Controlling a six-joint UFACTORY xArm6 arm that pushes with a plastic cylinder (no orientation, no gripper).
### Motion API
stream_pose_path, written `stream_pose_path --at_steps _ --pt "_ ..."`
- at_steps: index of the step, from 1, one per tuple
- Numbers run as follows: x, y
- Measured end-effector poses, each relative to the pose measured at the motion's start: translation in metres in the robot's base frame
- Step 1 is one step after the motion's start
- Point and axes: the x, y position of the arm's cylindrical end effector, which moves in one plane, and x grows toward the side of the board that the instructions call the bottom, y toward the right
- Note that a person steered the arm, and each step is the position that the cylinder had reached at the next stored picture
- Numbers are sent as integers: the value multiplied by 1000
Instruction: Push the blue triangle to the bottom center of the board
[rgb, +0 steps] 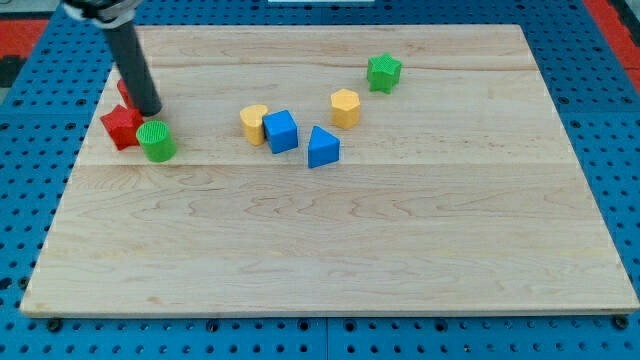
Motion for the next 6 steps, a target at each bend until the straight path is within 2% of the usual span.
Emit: stream_pose_path --at_steps 1,2,3,4,6 --pt "48 33" --pt "61 75" --pt "62 78" --pt "32 102" --pt "-11 189"
